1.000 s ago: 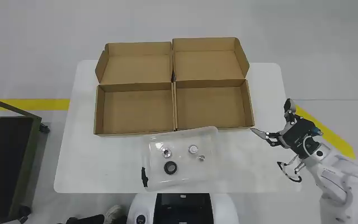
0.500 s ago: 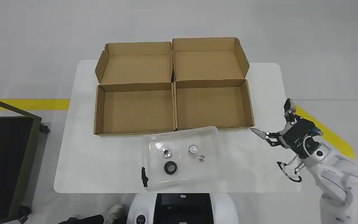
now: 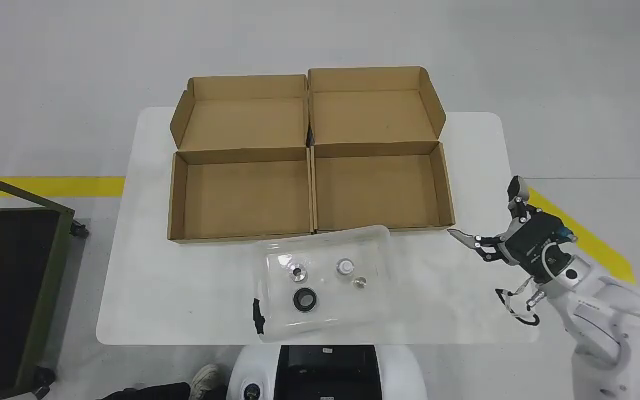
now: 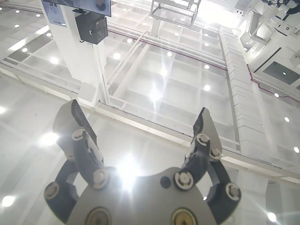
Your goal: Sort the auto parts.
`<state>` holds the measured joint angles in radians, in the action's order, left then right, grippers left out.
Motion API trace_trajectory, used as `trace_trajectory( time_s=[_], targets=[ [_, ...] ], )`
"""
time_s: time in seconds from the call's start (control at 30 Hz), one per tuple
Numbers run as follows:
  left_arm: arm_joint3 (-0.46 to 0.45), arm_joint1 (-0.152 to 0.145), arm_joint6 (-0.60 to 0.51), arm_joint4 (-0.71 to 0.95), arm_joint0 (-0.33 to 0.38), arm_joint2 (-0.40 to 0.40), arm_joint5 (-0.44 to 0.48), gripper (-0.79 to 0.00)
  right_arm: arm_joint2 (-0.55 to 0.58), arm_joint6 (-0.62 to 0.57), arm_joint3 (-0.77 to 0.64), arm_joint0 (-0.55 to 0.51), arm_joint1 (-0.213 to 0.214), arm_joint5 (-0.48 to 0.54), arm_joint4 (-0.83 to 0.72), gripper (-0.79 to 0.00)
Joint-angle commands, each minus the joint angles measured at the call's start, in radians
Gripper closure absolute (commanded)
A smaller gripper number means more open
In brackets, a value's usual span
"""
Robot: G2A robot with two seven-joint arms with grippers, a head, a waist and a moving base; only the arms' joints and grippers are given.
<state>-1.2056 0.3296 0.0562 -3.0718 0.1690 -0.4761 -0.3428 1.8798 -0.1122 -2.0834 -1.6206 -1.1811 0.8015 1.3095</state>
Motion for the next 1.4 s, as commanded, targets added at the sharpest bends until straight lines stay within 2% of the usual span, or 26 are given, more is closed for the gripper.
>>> trace_trajectory(
  time_s=[0.0, 0.4, 0.6, 1.03, 1.37],
  targets=[
    [0.000, 0.000, 0.000, 0.000, 0.000, 0.000, 0.000, -0.785, -0.004, 0.000, 0.000, 0.001, 0.000, -0.007, 0.001, -0.785],
    [0.000, 0.000, 0.000, 0.000, 0.000, 0.000, 0.000, -0.785, -0.133, -0.025, -0.012, 0.004, 0.007, 0.008, 0.002, -0.785],
    [0.000, 0.000, 0.000, 0.000, 0.000, 0.000, 0.000, -0.785, -0.217, -0.045, -0.027, 0.010, 0.012, 0.056, -0.011, -0.785],
    [0.000, 0.000, 0.000, 0.000, 0.000, 0.000, 0.000, -0.785, -0.413, -0.105, 0.051, 0.099, 0.017, 0.118, -0.033, -0.785],
    [0.000, 0.000, 0.000, 0.000, 0.000, 0.000, 0.000, -0.785, -0.546, -0.150, 0.098, 0.162, 0.020, 0.158, 0.023, -0.785]
  ],
)
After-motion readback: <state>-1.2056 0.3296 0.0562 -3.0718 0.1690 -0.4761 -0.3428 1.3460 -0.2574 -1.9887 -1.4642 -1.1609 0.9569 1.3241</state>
